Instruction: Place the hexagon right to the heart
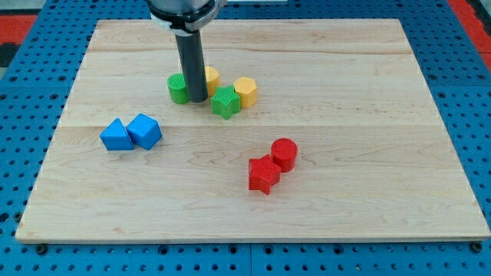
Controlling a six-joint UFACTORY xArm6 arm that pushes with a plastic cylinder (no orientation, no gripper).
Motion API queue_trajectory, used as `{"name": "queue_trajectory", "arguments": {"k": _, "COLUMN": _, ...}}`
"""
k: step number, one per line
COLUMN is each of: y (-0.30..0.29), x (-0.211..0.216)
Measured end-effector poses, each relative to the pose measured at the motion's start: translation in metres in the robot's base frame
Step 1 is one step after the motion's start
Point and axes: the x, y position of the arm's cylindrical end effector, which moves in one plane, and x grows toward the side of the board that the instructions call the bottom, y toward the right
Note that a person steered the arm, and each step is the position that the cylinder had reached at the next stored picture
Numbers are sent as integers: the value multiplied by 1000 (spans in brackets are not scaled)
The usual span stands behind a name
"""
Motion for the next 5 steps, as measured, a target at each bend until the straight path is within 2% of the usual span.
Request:
{"name": "queue_trajectory", "arguments": {"k": 2, "y": 24, "x": -18}}
{"name": "queue_trajectory", "arguments": {"k": 4, "y": 89, "x": -19}}
{"name": "queue_trajectory", "arguments": {"k": 5, "y": 97, "x": -9}}
